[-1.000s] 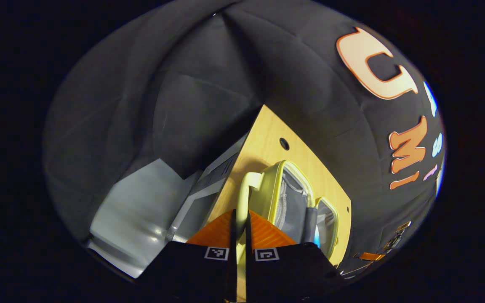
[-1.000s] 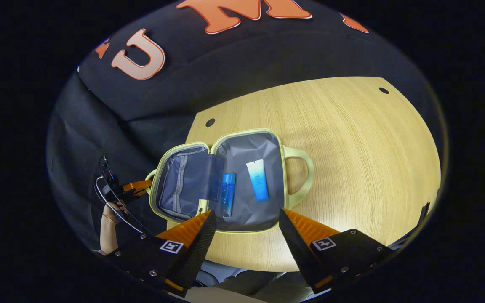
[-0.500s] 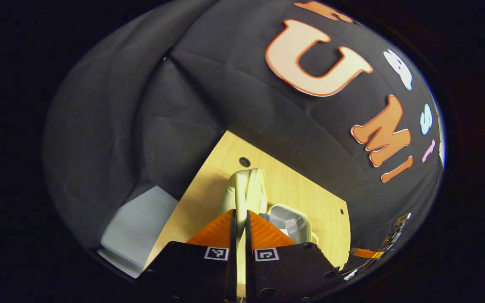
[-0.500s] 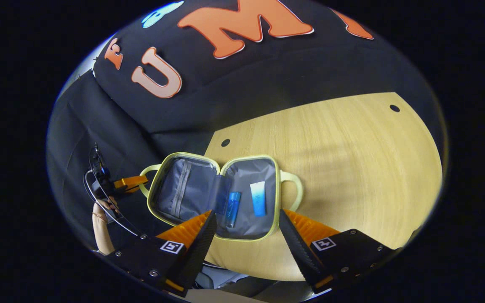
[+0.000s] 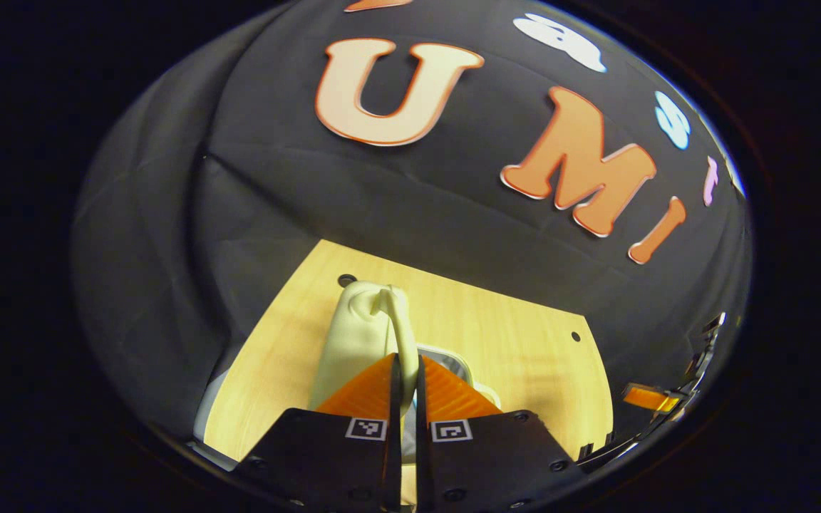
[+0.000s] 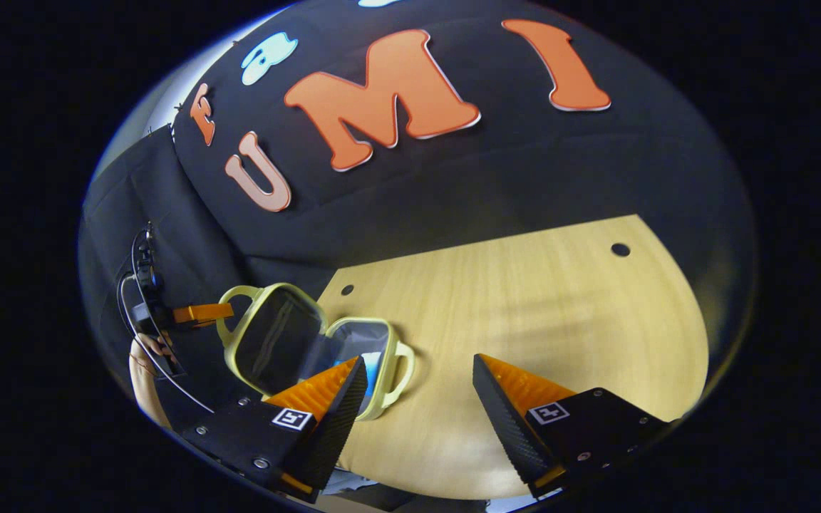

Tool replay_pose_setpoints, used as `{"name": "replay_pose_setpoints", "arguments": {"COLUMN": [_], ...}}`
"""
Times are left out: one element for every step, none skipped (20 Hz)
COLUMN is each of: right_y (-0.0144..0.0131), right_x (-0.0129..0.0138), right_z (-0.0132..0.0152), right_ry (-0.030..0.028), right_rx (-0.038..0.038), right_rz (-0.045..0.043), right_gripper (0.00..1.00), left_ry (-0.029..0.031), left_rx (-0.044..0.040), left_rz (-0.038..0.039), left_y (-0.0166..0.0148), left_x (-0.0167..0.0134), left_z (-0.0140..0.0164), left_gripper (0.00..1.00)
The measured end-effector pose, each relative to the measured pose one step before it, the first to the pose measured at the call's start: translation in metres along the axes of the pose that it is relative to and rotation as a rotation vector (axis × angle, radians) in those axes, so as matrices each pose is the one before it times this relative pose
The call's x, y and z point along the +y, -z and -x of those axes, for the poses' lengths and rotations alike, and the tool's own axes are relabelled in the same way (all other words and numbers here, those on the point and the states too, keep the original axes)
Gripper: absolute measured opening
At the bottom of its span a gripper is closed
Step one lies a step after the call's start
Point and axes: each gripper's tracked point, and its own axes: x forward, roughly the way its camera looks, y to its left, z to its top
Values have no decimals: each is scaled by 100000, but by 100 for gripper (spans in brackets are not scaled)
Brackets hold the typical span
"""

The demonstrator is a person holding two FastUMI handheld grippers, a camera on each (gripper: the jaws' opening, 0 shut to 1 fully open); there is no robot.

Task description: First open the suitcase, pack the skin care products into it, and then close the suitcase.

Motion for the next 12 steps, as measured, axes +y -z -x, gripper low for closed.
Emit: {"name": "replay_pose_setpoints", "arguments": {"right_y": [-992, -836, -788, -413, -274, -201, 1, 57, 49, 85, 202, 302], "right_x": [-1268, -1264, -1197, -952, -942, -800, -876, -860, -677, -628, -601, -468], "right_z": [629, 568, 479, 565, 470, 493, 402, 302, 199, 246, 329, 161], "right_ry": [2554, 3073, 2432, 1776, 1680, 1152, 1588, 1912, 1349, 963, 922, 717], "right_rx": [-3465, -3254, -2809, -2205, -1301, -908, -539, -531, -286, -520, 97, 438], "right_rz": [2410, 2229, 1570, 1004, 511, 624, 900, 909, 735, -80, -523, -562], "right_gripper": [94, 95, 94, 94, 95, 95, 95, 95, 95, 95, 95, 94], "left_ry": [1283, 1343, 1696, 1784, 1873, 1773, 1824, 1601, 791, 293, 254, 381], "left_rx": [949, 1262, 1087, 1177, 1609, 2332, 2352, 2917, 3168, 2902, 2788, 2543], "left_rz": [-2273, -1595, -983, -474, -668, -698, -751, -790, -1093, -1073, -530, -537], "left_y": [480, 399, 455, 558, 753, 1137, 1092, 1114, 1263, 1286, 1148, 769], "left_x": [-1791, -1984, -1727, -1483, -1643, -1601, -1588, -1290, -1024, -923, -863, 224], "left_z": [-644, -1087, -1159, -1018, -1063, -1322, -1339, -1608, -1436, -1272, -1151, -700], "left_gripper": [8, 8, 8, 8, 8, 8, 8, 8, 9, 8, 8, 8]}}
